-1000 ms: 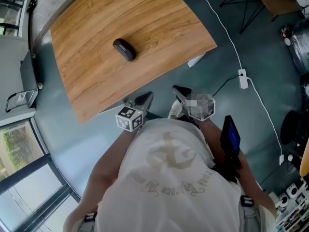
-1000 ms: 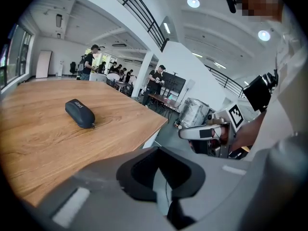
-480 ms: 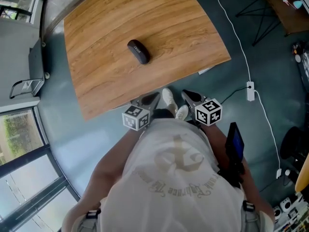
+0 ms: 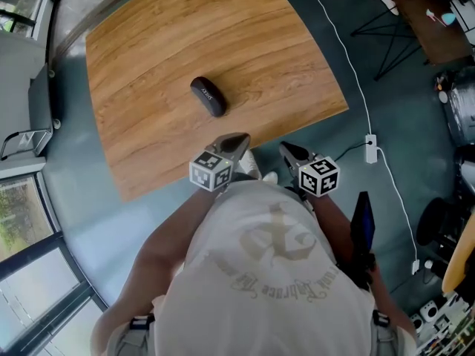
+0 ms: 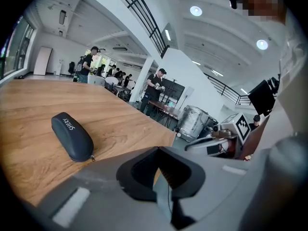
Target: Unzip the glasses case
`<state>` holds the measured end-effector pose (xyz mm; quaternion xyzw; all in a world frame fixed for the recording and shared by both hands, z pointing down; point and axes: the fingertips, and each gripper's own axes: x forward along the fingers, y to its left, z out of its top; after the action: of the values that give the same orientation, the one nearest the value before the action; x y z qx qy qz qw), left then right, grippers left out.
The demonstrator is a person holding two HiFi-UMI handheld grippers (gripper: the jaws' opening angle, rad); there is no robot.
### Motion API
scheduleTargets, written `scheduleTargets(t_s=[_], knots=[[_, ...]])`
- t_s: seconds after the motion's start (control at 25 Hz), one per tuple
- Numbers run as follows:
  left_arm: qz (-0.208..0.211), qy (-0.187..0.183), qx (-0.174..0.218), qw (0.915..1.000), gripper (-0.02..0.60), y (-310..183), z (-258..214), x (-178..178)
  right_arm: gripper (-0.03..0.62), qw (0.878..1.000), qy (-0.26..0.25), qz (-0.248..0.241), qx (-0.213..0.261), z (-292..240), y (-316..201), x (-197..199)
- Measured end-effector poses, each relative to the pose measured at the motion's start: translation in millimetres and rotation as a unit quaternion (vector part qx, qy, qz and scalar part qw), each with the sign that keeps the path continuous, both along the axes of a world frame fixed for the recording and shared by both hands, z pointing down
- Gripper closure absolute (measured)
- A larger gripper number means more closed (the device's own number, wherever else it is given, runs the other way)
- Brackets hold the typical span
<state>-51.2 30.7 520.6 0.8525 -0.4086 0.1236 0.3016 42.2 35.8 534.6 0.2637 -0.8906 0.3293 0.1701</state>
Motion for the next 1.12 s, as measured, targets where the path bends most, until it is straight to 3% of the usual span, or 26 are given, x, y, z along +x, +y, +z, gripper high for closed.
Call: scheduleTargets(t_s=[0.32, 0.72, 0.96, 1.12], knots=[[-0.031, 0.021, -0.011, 0.9992, 0.580, -25, 9, -44, 0.586, 0.999, 0.012, -0.045, 0.013, -3, -36, -49], [-0.106, 0.036, -0.005, 0.9937, 0.580, -49, -1, -108, 0.586, 0.993, 0.037, -0.094, 0.053, -12, -69, -99], [-0.179, 0.046, -0.029, 0.9823, 0.580, -49, 10, -134, 0.586, 0.991, 0.033, -0.119, 0.056, -13, -76, -107], [-0.244, 0.075, -0.080, 0.9635, 0.580, -51, 25, -155, 0.586, 0.989, 0.031, -0.138, 0.047, -12, -76, -108]])
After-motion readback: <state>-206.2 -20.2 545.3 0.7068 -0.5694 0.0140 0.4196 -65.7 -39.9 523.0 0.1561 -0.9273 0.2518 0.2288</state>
